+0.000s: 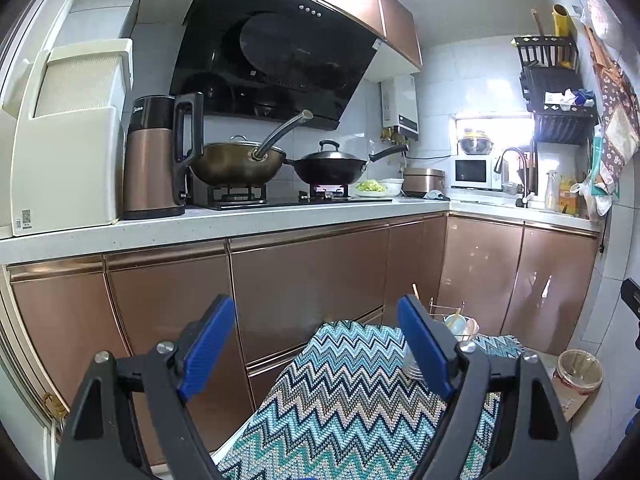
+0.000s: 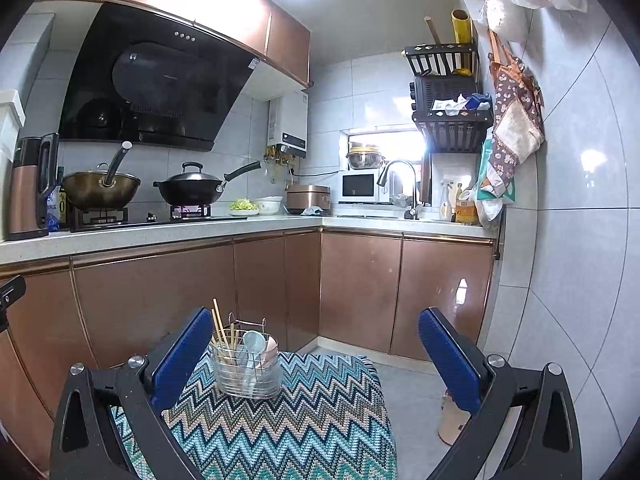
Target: Organize utensils
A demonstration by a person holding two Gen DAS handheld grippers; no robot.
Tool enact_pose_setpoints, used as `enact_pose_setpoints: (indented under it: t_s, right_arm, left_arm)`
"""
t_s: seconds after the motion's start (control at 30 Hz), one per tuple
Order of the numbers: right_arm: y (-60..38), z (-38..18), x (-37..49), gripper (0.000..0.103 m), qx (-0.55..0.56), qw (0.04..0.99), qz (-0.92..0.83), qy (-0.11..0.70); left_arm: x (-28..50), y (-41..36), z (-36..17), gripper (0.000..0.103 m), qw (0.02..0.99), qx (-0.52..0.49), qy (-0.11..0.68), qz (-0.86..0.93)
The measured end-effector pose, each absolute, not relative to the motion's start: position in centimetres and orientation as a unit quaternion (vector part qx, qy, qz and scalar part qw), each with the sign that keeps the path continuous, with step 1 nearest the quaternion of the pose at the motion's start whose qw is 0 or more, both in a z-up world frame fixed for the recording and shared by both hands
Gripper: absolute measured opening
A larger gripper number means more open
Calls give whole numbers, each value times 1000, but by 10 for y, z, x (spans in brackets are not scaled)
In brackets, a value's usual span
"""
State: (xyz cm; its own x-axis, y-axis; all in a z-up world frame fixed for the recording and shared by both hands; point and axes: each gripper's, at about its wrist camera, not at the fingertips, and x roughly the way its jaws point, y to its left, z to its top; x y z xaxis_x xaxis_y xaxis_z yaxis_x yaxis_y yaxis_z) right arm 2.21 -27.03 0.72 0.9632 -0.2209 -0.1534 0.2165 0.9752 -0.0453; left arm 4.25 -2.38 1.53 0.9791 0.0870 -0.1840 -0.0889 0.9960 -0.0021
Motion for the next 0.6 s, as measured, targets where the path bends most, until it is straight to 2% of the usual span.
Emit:
enact_pose_setpoints:
  t_s: [0.6]
  right_arm:
    - [-269, 6, 25, 103, -15, 991, -103, 89]
  left_arm:
    - [38, -25, 16, 83, 995, -2, 87, 43]
